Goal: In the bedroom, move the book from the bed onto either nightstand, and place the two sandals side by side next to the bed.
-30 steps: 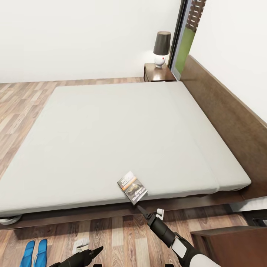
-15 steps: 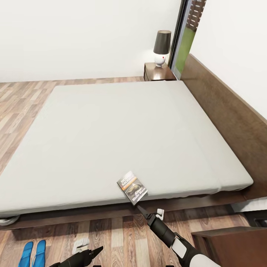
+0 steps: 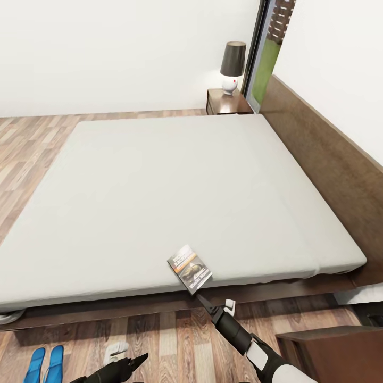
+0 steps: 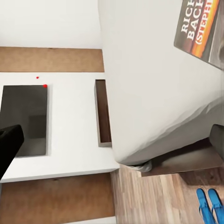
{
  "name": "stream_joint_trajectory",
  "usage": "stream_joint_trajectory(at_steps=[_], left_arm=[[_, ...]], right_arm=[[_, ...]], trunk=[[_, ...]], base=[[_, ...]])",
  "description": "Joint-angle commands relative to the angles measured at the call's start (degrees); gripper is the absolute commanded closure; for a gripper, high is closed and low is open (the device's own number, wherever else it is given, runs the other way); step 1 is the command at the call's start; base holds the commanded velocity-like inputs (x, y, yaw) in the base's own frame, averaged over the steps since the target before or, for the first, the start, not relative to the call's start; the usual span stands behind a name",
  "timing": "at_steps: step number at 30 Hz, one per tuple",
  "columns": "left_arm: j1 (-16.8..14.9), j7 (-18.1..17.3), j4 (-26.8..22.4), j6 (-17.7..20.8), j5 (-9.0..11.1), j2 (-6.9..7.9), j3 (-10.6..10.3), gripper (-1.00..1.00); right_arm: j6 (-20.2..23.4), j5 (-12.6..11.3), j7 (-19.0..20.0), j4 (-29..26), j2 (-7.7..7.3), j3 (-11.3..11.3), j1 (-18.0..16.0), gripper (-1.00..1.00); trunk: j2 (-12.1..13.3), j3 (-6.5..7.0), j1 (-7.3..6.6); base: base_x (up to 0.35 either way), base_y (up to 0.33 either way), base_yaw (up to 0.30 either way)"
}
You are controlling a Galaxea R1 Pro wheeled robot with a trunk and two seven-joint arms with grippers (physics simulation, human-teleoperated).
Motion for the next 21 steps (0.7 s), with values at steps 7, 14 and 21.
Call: stream_joint_trajectory(at_steps=[7, 14, 21], left_arm=[[0.0, -0.1, 0.0, 0.1, 0.6, 0.04, -0.5, -1.00], [0.0, -0.1, 0.0, 0.1, 0.6, 0.04, -0.5, -1.00], [0.0, -0.1, 0.0, 0.1, 0.6, 0.04, -0.5, -1.00]], right_arm=[[0.5, -1.0, 0.1, 0.0, 0.00, 0.1, 0.0, -1.00], [0.5, -5.1, 0.1, 0.0, 0.00, 0.1, 0.0, -1.00], [0.5, -5.7, 0.1, 0.0, 0.00, 0.1, 0.0, -1.00]], trunk=[[-2.8, -1.30, 1.55], [-5.7, -2.55, 3.08], [-8.5, -3.81, 4.62]], base=[[0.000, 0.000, 0.000], [0.000, 0.000, 0.000], [0.000, 0.000, 0.000]])
